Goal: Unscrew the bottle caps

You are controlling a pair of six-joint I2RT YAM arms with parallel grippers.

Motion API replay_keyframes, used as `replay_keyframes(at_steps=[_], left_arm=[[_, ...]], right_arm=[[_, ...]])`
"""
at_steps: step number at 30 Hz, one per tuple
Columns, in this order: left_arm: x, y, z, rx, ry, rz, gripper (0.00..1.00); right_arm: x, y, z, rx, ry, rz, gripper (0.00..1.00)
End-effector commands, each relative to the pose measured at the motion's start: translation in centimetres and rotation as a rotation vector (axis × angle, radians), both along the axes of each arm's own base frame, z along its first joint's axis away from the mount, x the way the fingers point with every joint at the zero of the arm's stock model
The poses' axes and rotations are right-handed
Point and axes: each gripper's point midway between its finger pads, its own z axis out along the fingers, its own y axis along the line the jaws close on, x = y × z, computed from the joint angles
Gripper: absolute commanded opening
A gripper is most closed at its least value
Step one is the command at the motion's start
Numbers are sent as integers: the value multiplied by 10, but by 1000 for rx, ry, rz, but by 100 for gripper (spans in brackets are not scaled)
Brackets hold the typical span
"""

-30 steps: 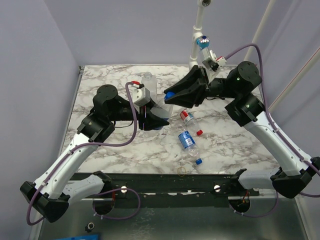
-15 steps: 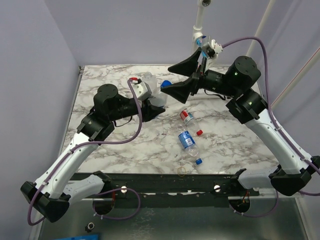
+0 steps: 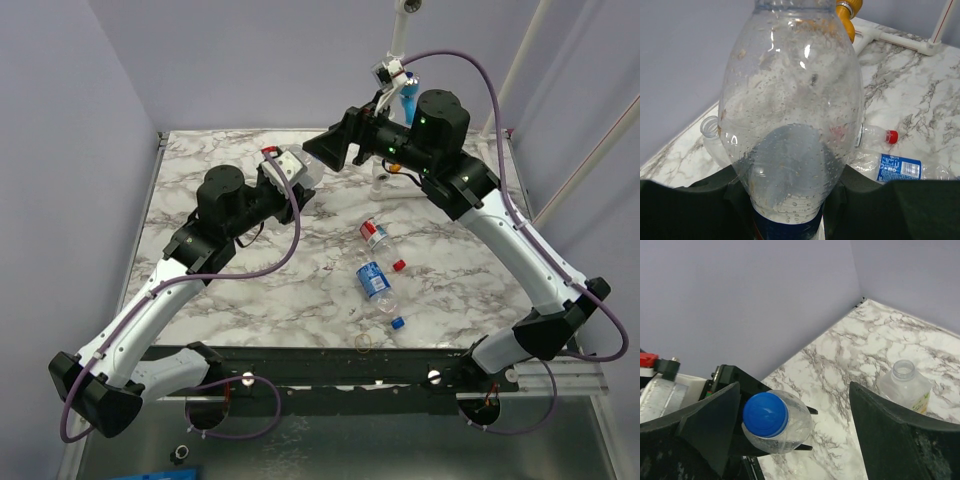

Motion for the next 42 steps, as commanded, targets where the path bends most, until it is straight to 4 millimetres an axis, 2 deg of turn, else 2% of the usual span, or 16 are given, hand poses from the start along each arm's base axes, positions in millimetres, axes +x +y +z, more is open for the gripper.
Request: replay_keyframes(at_steps=[1,4,7,14,18,21,23,28,31,34,37,40,41,42], left_arm=[[9,6,11,-19,-41,52,0],[8,5,12,-25,-38,47,0],[9,5,11,-23,-34,49,0],[8,2,9,-34,-18,39,0],[4,-2,9,-45,-4,15,0],[-10,-9,12,-69,19,-60,0],[-30,-18,14,-91,43,-163,0],[-99,-36,27,-150,100,-500,0],[-124,-39,33,-180,159,-614,0],[-138,-40,35,-189,198,-686,0],[-146,-40,35,-193,231,-727,0],[-142,-41,32,-189,233,-714,0],[-140,-41,30,-185,226,-703,0],[-135,-41,28,-180,215,-680,0]], right_arm=[[4,1,-1,12,44,-30,87],[3,3,-2,25,48,-16,78],[-1,5,1,40,43,6,64],[-11,10,2,66,35,66,13],[-13,8,4,63,13,73,2],[-25,6,12,54,-52,116,1],[-43,3,21,52,-134,188,1],[-104,-7,30,43,-342,441,1],[-135,-17,34,48,-426,554,1],[-162,-26,34,48,-478,661,0],[-171,-29,34,44,-490,697,1],[-163,-27,33,34,-475,656,7],[-155,-25,31,25,-454,622,19],[-146,-24,30,17,-433,577,36]])
